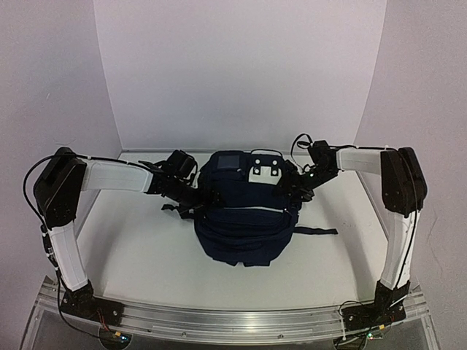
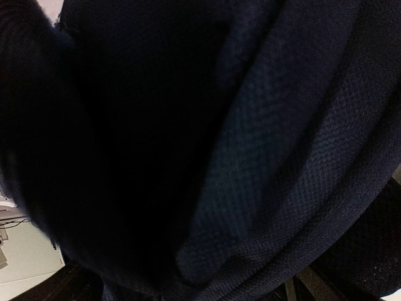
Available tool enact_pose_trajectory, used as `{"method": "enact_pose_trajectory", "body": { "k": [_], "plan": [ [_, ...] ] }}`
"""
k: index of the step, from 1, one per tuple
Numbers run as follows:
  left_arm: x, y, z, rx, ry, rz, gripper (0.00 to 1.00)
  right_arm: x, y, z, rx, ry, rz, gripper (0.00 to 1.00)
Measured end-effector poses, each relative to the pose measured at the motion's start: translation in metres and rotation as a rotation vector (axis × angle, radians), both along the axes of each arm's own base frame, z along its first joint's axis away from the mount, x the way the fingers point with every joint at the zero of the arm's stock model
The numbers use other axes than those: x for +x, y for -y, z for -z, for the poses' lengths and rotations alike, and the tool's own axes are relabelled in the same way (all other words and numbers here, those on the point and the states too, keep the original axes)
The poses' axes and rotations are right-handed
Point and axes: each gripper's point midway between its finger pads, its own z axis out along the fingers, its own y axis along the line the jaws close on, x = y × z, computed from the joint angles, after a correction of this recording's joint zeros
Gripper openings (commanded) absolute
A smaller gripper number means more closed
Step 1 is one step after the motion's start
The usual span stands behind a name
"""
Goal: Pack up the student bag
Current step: Reset both arms
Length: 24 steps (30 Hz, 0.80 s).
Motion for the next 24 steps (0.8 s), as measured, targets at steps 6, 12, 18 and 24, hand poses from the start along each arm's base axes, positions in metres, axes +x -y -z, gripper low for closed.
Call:
{"method": "enact_pose_trajectory", "body": {
  "k": [6,12,18,24],
  "plan": [
    [-0.013,0.011,0.001,-0.012,-0.024,-0.002,1.0,-0.002,0.001,-0.002,0.003,0.026,-0.003,0.98],
    [-0.017,0.001,-0.013,0.04,-0.01,-0.004,1.0,-0.006,0.014,-0.032,-0.007,0.075,0.015,0.98],
    [0.036,-0.04,-0.097,0.016,0.092,-0.104,1.0,0.045,0.078,-0.126,-0.035,0.352,0.144,0.98],
    [0.092,-0.12,-0.183,0.048,0.28,-0.293,1.0,0.049,0.117,-0.213,-0.118,0.623,0.232,0.98]
  ]
}}
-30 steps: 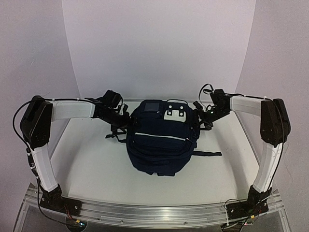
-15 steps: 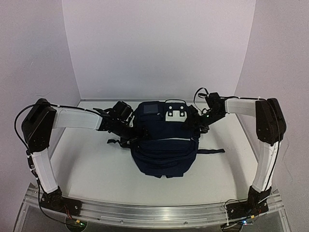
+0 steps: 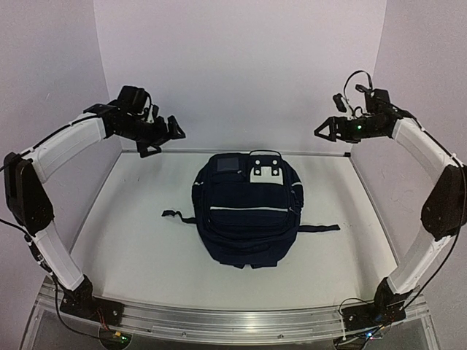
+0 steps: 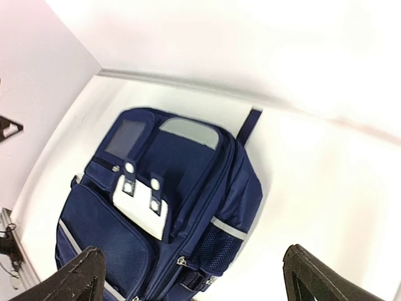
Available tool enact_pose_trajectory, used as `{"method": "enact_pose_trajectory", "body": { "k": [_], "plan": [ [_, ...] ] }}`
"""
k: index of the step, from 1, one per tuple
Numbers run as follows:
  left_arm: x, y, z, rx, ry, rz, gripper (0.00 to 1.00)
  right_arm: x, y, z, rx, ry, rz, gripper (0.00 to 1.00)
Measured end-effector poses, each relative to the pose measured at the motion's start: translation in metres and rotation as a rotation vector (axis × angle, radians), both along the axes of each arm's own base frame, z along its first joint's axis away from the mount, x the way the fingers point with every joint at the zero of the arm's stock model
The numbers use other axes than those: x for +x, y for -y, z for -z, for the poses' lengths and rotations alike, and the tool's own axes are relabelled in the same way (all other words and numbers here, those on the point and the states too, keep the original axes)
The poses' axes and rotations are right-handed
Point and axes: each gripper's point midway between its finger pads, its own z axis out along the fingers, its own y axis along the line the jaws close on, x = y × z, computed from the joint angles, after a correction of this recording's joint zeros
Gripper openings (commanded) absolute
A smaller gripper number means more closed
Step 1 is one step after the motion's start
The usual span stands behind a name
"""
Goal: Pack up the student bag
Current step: Reset both arms
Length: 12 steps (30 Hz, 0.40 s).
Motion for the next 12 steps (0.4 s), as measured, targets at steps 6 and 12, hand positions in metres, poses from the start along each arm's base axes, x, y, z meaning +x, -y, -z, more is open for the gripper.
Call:
{"method": "enact_pose_trajectory", "body": {
  "k": [6,12],
  "plan": [
    [-0.012,-0.036,0.008,0.105,-0.016,-0.056,1.0,-0.02,0.003,0.015,-0.017,-0.023,0.001,0.98],
    [-0.038,-0.05,0.077,0.183,-0.181,-0.066,1.0,-0.043,0.009,0.097,-0.035,-0.252,0.009,0.98]
  ]
}}
